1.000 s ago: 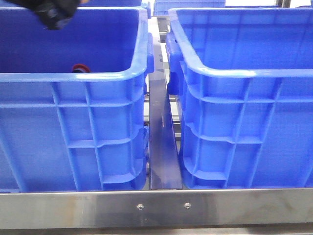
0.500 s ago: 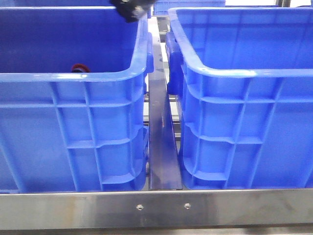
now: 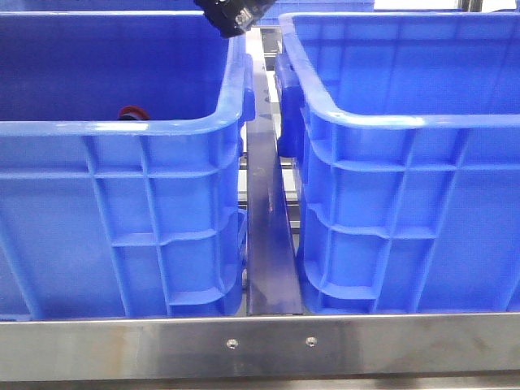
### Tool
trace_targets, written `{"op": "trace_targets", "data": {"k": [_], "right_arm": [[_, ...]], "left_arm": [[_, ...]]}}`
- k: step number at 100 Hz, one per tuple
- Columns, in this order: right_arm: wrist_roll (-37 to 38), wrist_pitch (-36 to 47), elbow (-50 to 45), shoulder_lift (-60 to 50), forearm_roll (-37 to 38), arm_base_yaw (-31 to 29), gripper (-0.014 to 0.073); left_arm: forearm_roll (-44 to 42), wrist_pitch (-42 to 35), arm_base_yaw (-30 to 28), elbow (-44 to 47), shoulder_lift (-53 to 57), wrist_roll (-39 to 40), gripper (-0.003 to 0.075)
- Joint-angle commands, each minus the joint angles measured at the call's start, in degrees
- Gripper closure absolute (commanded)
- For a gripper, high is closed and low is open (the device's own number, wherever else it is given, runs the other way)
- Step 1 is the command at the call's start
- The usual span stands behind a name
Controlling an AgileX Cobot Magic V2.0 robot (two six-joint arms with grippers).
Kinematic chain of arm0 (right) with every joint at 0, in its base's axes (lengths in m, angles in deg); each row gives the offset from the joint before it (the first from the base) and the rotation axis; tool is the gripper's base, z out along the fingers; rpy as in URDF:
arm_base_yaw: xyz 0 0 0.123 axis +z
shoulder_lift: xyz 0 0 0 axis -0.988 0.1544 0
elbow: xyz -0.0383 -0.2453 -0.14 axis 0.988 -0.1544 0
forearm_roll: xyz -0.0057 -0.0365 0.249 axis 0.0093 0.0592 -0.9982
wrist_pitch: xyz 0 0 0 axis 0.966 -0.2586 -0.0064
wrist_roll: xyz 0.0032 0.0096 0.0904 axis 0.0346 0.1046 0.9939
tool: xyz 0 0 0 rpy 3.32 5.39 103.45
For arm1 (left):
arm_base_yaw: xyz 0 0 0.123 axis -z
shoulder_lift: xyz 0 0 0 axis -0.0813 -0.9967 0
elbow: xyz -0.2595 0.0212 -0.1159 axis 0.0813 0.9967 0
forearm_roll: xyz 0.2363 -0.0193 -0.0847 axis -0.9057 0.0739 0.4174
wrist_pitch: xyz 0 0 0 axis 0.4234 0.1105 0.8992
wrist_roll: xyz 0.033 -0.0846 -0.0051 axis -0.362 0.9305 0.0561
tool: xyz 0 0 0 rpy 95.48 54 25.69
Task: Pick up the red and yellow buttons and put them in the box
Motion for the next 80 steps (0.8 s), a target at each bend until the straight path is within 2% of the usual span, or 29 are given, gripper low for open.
{"op": "trace_targets", "data": {"k": [1, 9, 19, 26, 37, 64, 80], "right_arm": [[-0.32, 2.72, 4.77, 5.81, 0.04, 0.05, 0.056], [-0.32, 2.45, 7.61, 9.68, -1.09, 0.05, 0.0389], [-0.37, 1.21, 11.1, 13.34, -4.77, 0.05, 0.0104], [-0.37, 1.19, 13.39, 15.13, -8.69, 0.12, -0.0006], [-2.72, 1.39, 16.33, 17.55, -18.75, 0.41, -0.0013], [-23.89, 1.46, 19.07, 25.57, -55.24, 6.62, 0.0055], [-33.95, 1.22, 19.45, 33.05, -71.76, 10.41, 0.0055]], "left_arm": [[3.67, -1.09, 0.55, -1.47, 2.58, -0.28, 0.0645], [3.67, -1.09, 0.55, -1.47, 2.58, -0.28, 0.0645], [3.67, -1.09, 0.55, -1.47, 2.58, -0.28, 0.0645], [3.67, -1.09, 0.55, -1.47, 2.58, -0.28, 0.0645], [3.67, -1.09, 0.55, -1.47, 2.58, -0.28, 0.0645], [3.67, -1.21, 0.55, -1.47, 2.53, -0.28, 0.0645], [3.67, -1.21, 0.55, -1.47, 2.53, -0.28, 0.0645]]}}
